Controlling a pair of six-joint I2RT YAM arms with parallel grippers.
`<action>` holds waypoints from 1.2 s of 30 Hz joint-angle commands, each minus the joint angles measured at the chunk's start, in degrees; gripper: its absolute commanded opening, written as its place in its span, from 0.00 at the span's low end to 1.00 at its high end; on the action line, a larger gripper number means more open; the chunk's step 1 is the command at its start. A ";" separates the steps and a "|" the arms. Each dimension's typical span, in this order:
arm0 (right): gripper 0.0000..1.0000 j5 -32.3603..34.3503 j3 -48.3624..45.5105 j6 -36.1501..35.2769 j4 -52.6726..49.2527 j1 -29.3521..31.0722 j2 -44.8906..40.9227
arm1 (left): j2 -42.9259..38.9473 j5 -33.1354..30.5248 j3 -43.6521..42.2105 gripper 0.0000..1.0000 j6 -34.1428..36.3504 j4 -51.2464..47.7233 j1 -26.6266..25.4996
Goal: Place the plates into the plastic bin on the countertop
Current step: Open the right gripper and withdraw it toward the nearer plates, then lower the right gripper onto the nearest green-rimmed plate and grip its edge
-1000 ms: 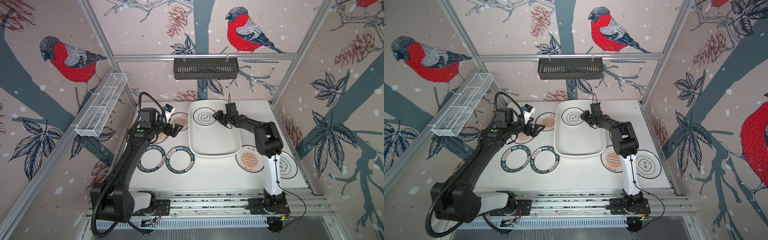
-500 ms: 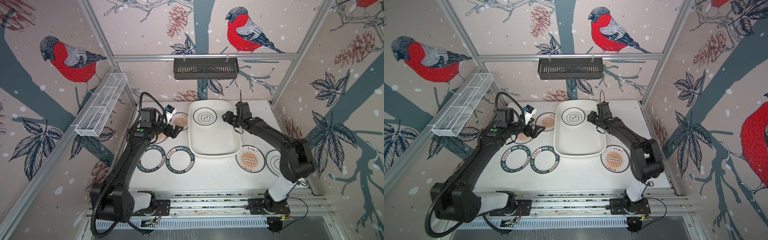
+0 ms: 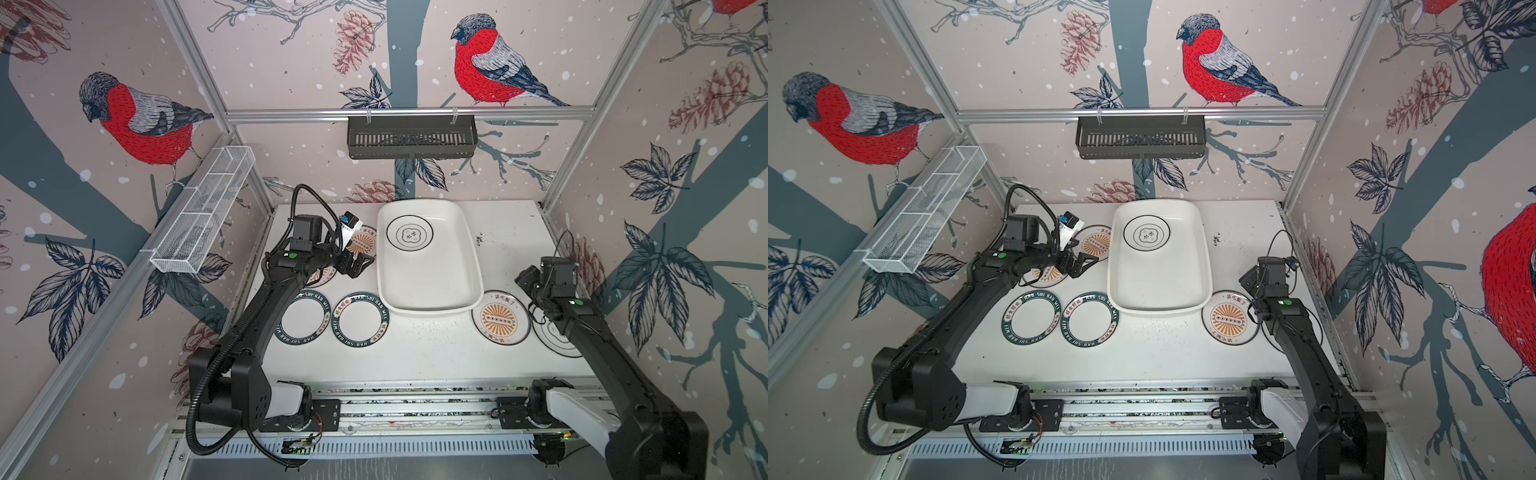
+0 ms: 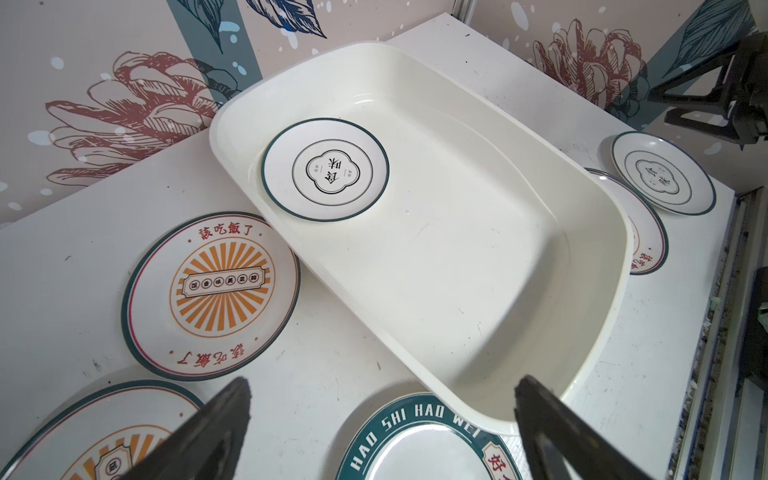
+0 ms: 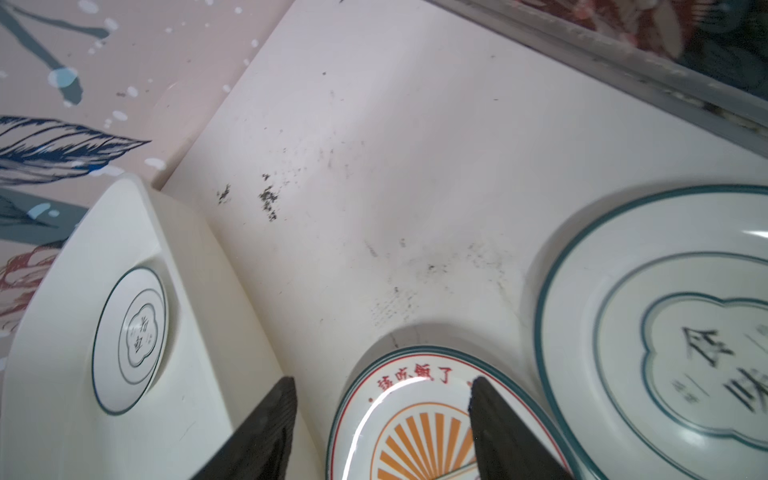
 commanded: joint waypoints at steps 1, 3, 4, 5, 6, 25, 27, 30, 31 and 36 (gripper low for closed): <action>0.68 8.18 -0.63 2.68 -5.61 -3.96 -1.60 | 0.20 0.55 0.71 0.98 1.37 -1.19 -0.60; 0.68 10.91 -0.78 3.74 -8.07 -6.17 -1.58 | 0.29 0.19 0.72 0.98 1.45 -1.32 -1.07; 0.68 12.52 -0.71 4.62 -9.47 -7.25 -1.26 | 0.29 -0.03 0.71 0.98 1.55 -1.44 -1.22; 0.68 14.41 -0.55 5.60 -11.01 -8.26 -0.69 | 0.38 -0.12 0.80 0.98 1.54 -1.56 -1.43; 0.68 15.86 -0.33 6.55 -12.42 -9.21 -0.11 | 0.46 -0.16 0.86 0.98 1.54 -1.62 -1.49; 0.69 14.27 -9.36 1.26 -8.80 -30.87 -1.25 | 1.44 -1.58 1.77 0.99 1.89 -3.56 -2.05; 0.69 12.50 -9.93 0.53 -7.68 -31.97 -1.17 | 1.57 -1.73 1.63 0.99 2.00 -3.54 -2.08; 0.69 10.90 -10.14 0.57 -6.81 -32.40 -0.40 | 1.69 -1.70 1.55 0.99 1.94 -3.52 -2.08; 0.69 10.19 -10.49 0.47 -6.31 -32.68 -0.01 | 1.70 -1.69 1.44 0.99 1.90 -3.49 -2.13; 0.68 6.97 -12.10 0.21 -4.35 -33.58 2.38 | 1.53 -1.98 1.07 0.99 1.99 -3.56 -2.04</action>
